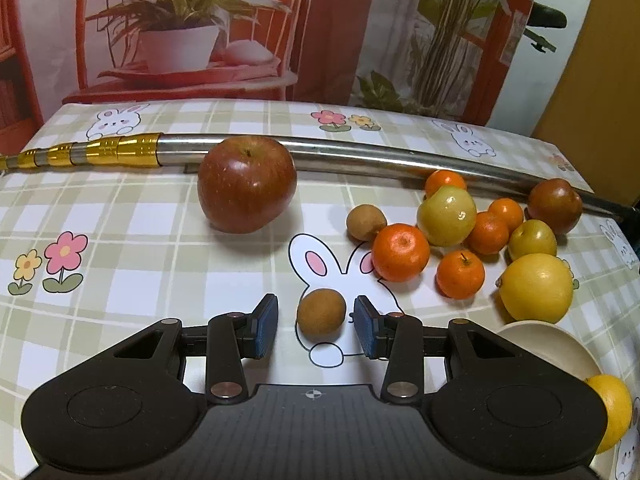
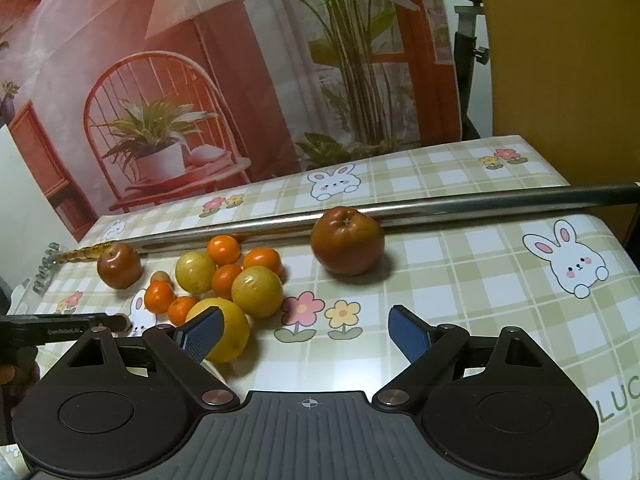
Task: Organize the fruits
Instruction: 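Grasp a second brown kiwi with the left gripper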
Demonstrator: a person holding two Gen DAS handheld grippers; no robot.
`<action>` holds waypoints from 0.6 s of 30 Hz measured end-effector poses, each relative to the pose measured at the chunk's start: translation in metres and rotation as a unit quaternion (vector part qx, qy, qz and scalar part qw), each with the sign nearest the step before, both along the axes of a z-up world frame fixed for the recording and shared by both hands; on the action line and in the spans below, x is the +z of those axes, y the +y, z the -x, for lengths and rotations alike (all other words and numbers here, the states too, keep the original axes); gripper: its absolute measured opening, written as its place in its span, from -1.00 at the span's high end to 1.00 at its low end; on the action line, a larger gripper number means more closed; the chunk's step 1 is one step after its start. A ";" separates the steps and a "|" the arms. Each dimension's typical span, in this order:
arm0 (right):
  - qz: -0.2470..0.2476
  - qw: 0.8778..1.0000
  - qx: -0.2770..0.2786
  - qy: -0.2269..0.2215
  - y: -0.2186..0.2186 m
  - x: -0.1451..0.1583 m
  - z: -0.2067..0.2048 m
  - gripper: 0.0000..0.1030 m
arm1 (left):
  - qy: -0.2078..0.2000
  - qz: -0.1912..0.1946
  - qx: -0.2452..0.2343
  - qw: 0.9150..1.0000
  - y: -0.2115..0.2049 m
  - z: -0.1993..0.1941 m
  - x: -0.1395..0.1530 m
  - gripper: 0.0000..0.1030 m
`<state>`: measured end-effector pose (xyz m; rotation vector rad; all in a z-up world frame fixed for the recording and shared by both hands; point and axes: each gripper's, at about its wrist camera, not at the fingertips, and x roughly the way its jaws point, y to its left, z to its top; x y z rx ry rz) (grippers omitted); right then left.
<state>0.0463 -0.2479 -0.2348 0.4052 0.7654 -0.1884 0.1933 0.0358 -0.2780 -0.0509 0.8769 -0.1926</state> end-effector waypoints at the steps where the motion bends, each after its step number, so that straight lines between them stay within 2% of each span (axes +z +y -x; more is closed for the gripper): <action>1: 0.000 1.000 0.001 -0.001 0.000 0.000 0.000 -0.66 | -0.001 -0.001 0.001 1.000 0.000 0.000 0.000 0.29; 3: 0.001 1.000 0.002 -0.001 0.001 -0.001 0.000 -0.62 | -0.002 0.000 -0.004 1.000 0.000 0.001 0.000 0.46; 7: 0.004 1.000 0.003 -0.001 0.002 -0.003 -0.001 -0.55 | -0.001 0.014 -0.006 1.000 0.003 0.006 0.002 0.46; 18: 0.014 1.000 0.009 -0.024 -0.001 -0.008 -0.001 -0.49 | -0.046 0.028 -0.005 0.999 -0.001 0.049 0.035 0.46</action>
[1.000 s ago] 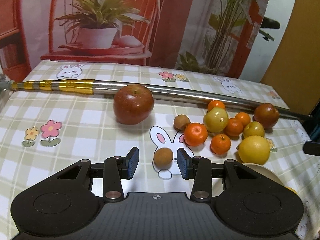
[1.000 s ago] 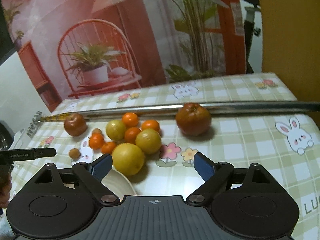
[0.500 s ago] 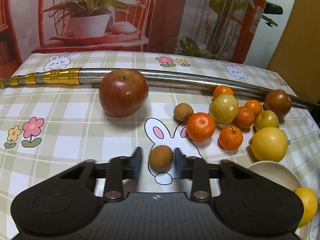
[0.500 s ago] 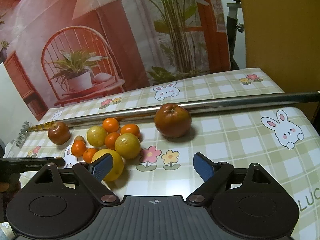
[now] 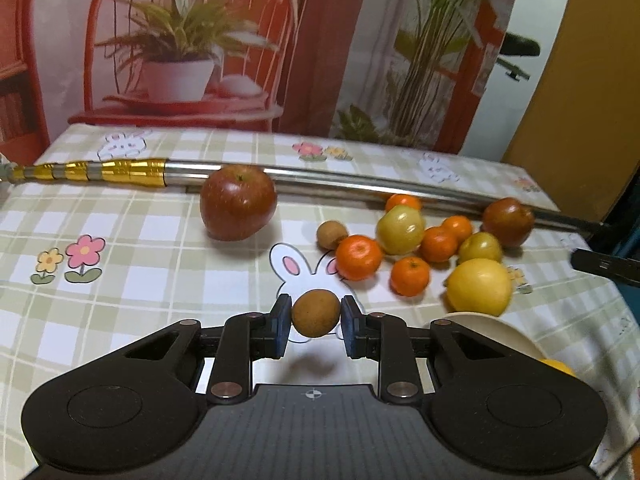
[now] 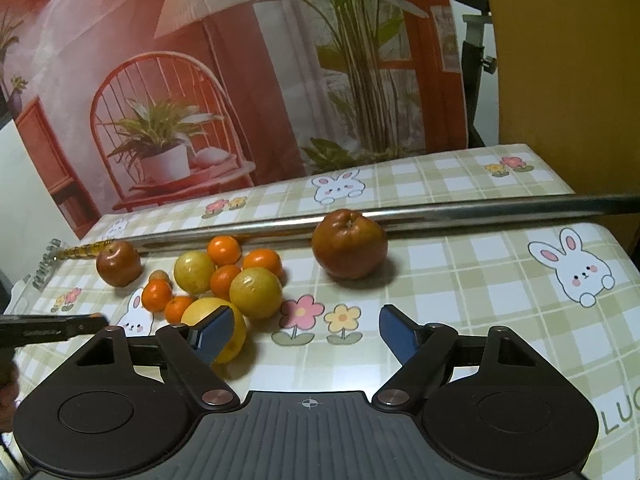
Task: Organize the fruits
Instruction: 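Grasp a second brown kiwi with the left gripper, then grasp the red apple with the right gripper while the left gripper lifts the kiwi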
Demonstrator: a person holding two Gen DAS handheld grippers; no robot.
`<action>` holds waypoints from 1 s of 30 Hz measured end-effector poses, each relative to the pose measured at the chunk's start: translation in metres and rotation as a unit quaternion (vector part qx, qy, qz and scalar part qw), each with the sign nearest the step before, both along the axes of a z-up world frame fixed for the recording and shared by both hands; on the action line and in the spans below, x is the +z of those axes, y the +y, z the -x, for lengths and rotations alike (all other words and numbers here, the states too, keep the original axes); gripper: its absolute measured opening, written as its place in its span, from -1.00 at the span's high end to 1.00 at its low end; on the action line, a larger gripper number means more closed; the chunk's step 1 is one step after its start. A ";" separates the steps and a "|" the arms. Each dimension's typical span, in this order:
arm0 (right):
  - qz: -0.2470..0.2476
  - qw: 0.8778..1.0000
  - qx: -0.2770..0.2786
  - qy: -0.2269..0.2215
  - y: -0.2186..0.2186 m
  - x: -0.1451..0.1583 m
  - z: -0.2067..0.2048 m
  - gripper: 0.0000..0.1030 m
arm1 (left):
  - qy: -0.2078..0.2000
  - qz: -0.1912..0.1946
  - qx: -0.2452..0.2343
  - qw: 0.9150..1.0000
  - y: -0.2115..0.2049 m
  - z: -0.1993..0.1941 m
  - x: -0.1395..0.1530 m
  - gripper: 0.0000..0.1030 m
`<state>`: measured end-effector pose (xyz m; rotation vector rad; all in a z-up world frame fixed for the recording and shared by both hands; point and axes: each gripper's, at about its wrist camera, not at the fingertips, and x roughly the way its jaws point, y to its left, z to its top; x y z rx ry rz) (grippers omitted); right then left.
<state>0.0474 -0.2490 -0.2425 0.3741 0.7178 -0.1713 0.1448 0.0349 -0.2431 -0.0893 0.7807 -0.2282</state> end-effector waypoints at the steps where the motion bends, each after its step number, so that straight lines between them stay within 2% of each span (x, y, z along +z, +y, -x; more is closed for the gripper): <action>1: 0.006 1.000 -0.004 -0.006 -0.002 -0.001 0.000 -0.47 | -0.003 0.003 0.001 1.000 -0.001 0.003 0.003 0.46; 5: 0.031 0.999 -0.015 -0.022 -0.012 -0.006 -0.007 -0.44 | -0.012 0.007 0.002 1.000 -0.004 0.012 0.010 0.46; 9: 0.063 0.998 -0.007 -0.030 -0.018 -0.015 -0.027 -0.42 | -0.011 0.007 0.002 1.000 -0.007 0.015 0.008 0.46; 12: 0.069 0.997 0.001 -0.030 -0.022 -0.022 -0.044 -0.40 | -0.004 0.011 0.005 1.000 -0.004 0.018 0.005 0.46; 19: 0.080 0.997 -0.001 -0.015 -0.031 -0.038 -0.080 -0.39 | 0.004 0.015 0.008 1.000 -0.003 0.019 0.002 0.46; 27: 0.087 0.996 0.026 0.022 -0.027 -0.055 -0.109 -0.40 | 0.009 0.014 0.005 1.000 -0.005 0.019 0.000 0.46; 30: 0.086 0.996 0.022 0.029 -0.027 -0.060 -0.112 -0.32 | 0.010 0.014 0.002 1.000 -0.006 0.020 -0.001 0.46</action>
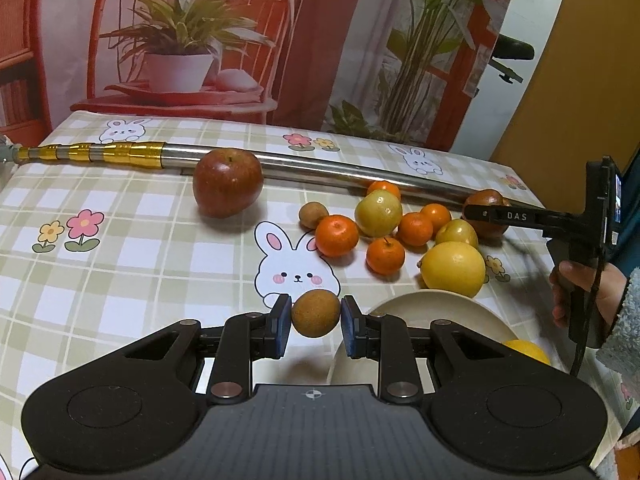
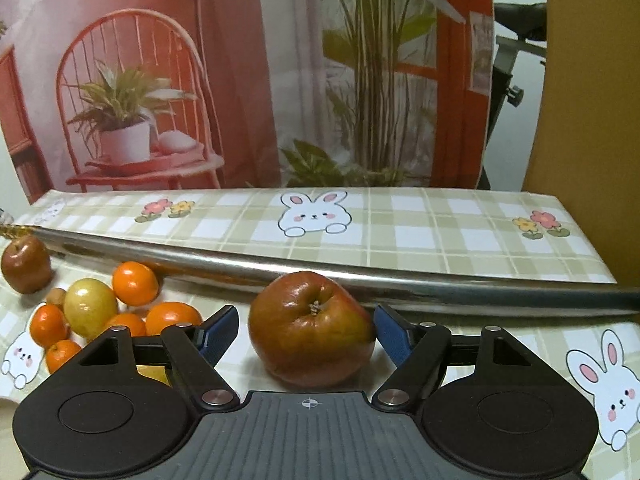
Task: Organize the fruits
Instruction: 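Grasp the red apple with the right gripper while the left gripper lifts the kiwi, then lower the kiwi onto the plate with the left gripper while the right gripper sets the apple there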
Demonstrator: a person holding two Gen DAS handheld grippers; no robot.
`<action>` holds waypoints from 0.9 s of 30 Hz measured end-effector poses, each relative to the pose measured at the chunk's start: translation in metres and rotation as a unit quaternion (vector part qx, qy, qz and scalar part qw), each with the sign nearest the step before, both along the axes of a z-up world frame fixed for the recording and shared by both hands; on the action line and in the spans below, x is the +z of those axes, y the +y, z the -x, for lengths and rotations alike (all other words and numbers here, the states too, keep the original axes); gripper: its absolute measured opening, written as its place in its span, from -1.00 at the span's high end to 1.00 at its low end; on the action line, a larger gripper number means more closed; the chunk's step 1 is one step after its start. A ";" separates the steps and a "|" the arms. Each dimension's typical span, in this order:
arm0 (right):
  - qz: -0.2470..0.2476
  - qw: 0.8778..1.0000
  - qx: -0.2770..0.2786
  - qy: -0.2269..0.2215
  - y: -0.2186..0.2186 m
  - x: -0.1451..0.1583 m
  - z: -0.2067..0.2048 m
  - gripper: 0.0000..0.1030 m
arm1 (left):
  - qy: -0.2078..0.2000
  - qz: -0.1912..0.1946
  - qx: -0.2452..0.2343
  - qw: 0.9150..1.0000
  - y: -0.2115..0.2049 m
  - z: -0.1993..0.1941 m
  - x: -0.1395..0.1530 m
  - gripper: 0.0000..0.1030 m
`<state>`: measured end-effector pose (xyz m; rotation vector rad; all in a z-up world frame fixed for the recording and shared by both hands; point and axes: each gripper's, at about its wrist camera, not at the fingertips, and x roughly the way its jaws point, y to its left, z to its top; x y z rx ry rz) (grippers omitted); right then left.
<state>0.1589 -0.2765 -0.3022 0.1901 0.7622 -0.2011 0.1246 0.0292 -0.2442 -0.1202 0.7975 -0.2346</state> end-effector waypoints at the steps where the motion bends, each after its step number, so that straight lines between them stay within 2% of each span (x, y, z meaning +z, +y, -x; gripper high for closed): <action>1: -0.001 1.000 -0.003 0.002 0.000 -0.001 0.000 -0.29 | 0.000 0.000 -0.001 1.000 0.000 0.000 0.000 0.46; 10: -0.045 0.999 -0.031 -0.005 -0.005 -0.001 0.012 -0.24 | 0.004 -0.003 -0.015 1.000 -0.003 0.003 -0.002 0.46; 17: -0.081 0.995 -0.053 -0.012 0.003 0.003 0.043 -0.24 | 0.006 -0.004 -0.026 1.000 -0.005 0.007 -0.001 0.46; 27: -0.083 0.995 -0.040 -0.045 0.040 0.031 0.101 -0.24 | 0.016 -0.007 -0.044 0.999 -0.011 0.014 -0.008 0.46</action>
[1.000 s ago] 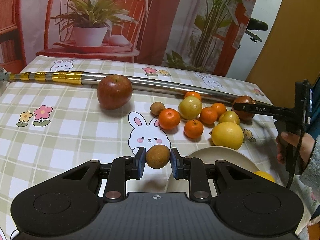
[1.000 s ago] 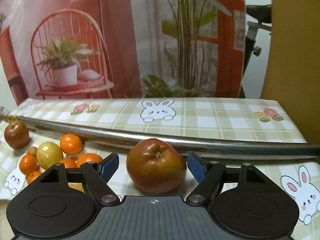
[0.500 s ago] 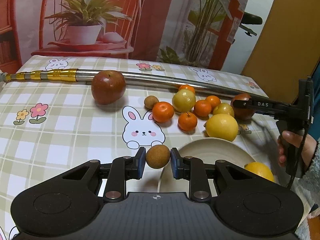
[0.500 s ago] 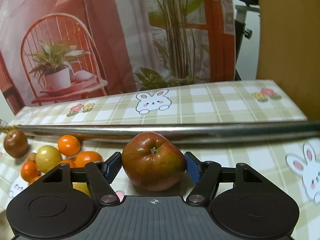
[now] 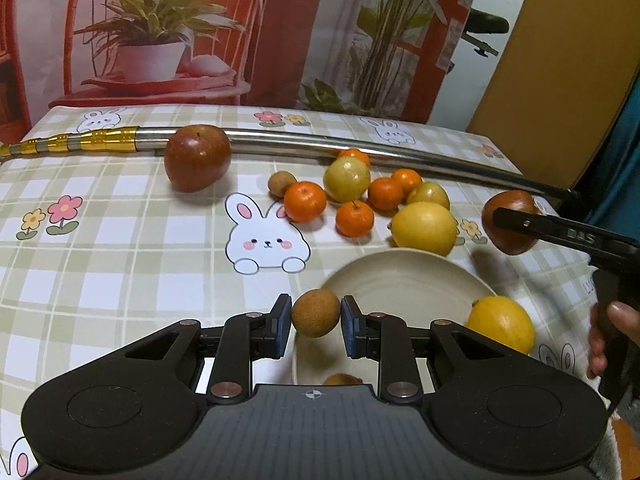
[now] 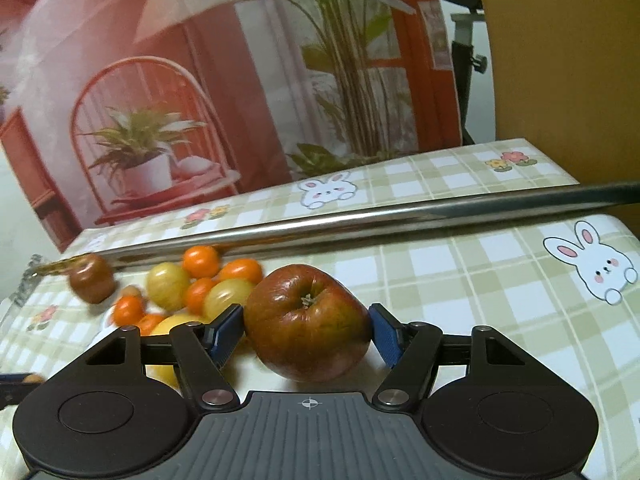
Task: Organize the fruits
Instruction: 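Lower the kiwi onto the plate with the left gripper while the right gripper sets the apple there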
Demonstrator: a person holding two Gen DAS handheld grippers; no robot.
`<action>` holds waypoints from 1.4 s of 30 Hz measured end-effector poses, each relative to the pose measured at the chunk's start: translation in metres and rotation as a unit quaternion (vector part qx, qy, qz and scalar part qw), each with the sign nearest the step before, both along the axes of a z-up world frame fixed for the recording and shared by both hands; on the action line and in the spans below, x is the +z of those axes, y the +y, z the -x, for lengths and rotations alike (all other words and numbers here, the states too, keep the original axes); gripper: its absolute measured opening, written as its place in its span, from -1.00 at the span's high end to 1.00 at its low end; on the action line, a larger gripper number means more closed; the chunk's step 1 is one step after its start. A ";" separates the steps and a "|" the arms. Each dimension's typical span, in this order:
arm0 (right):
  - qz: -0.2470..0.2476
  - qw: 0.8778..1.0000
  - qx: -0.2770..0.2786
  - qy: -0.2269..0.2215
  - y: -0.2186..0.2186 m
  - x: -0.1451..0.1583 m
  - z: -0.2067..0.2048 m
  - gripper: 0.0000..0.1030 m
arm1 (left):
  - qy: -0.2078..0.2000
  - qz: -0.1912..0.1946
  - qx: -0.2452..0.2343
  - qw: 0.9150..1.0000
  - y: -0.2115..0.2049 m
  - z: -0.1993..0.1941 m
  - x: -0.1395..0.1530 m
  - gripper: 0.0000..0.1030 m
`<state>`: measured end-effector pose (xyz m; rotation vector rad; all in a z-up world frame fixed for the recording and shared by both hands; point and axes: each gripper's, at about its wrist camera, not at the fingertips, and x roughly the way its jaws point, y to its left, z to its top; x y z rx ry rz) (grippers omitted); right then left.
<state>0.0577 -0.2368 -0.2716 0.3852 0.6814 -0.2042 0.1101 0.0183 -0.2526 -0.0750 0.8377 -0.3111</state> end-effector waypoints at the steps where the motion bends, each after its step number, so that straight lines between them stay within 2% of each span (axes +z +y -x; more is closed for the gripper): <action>1: 0.002 1.000 0.001 -0.003 0.005 0.003 0.005 -0.24 | 0.001 -0.001 -0.002 1.000 -0.001 0.001 -0.001 0.46; 9: -0.003 1.000 0.020 -0.016 0.029 0.019 0.032 -0.24 | 0.000 -0.022 -0.032 0.999 -0.015 0.006 -0.006 0.46; 12: 0.004 0.999 0.033 -0.014 0.035 0.021 0.028 -0.24 | 0.000 -0.034 -0.039 0.999 -0.019 0.006 -0.009 0.46; 29: 0.006 0.996 0.083 -0.020 0.066 0.033 0.023 -0.24 | 0.017 -0.040 -0.043 0.998 -0.023 0.008 -0.019 0.46; 32: 0.008 0.996 0.088 -0.018 0.071 0.035 0.026 -0.24 | 0.018 -0.037 -0.040 0.998 -0.022 0.009 -0.018 0.36; 34: 0.008 0.996 0.091 -0.017 0.074 0.037 0.029 -0.24 | 0.016 -0.027 -0.036 0.999 -0.020 0.011 -0.016 0.17; 42: 0.012 0.994 0.104 -0.019 0.086 0.046 0.041 -0.24 | -0.004 -0.017 -0.012 1.000 -0.012 0.026 0.001 0.08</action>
